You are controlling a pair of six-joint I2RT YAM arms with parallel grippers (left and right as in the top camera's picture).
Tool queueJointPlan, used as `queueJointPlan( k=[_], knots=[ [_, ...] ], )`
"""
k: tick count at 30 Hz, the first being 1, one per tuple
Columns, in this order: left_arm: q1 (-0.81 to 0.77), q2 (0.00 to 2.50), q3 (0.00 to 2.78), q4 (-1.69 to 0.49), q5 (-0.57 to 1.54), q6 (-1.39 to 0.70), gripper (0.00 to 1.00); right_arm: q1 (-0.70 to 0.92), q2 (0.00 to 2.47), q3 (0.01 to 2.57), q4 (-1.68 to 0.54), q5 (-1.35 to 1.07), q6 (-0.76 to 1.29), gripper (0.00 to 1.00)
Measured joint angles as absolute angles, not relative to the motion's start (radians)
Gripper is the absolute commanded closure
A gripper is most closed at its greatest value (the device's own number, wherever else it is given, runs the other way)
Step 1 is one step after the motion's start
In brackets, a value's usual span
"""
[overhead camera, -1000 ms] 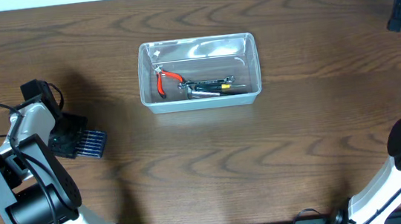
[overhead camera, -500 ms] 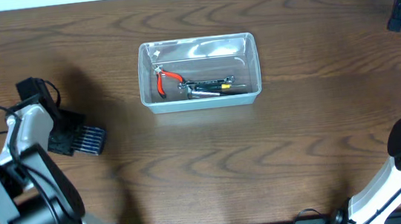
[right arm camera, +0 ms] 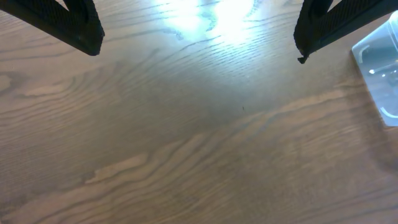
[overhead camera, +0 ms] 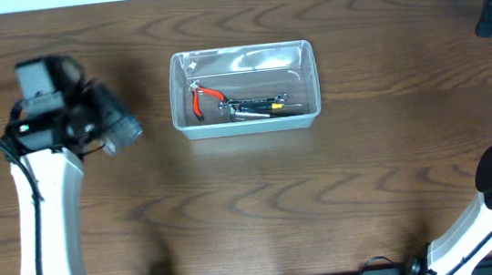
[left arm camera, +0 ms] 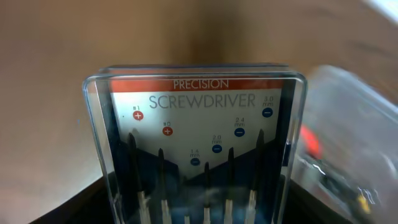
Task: Pack container
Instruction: 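Carry the box into the container and release it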
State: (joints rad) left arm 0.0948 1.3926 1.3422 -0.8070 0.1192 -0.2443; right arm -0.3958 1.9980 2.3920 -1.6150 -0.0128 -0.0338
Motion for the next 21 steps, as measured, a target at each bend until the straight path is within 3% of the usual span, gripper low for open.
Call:
queueJointPlan(
  k=[4,11,21],
  knots=[
    [-0.089,1.376,1.475,-0.793,0.086,-0.036,0.94,-0.396,1.998,2.392,-1.615,-0.027,-0.034,0.01],
    [-0.369,1.425,1.509,-0.581,0.053,0.377,0.94,-0.396,1.998,2.392,-1.615,-0.033,-0.034,0.01],
    [-0.509,1.703,1.51,-0.417,0.048,0.634,0.94,-0.396,1.998,2.392,-1.615,-0.035,-0.037,0.01]
  ],
)
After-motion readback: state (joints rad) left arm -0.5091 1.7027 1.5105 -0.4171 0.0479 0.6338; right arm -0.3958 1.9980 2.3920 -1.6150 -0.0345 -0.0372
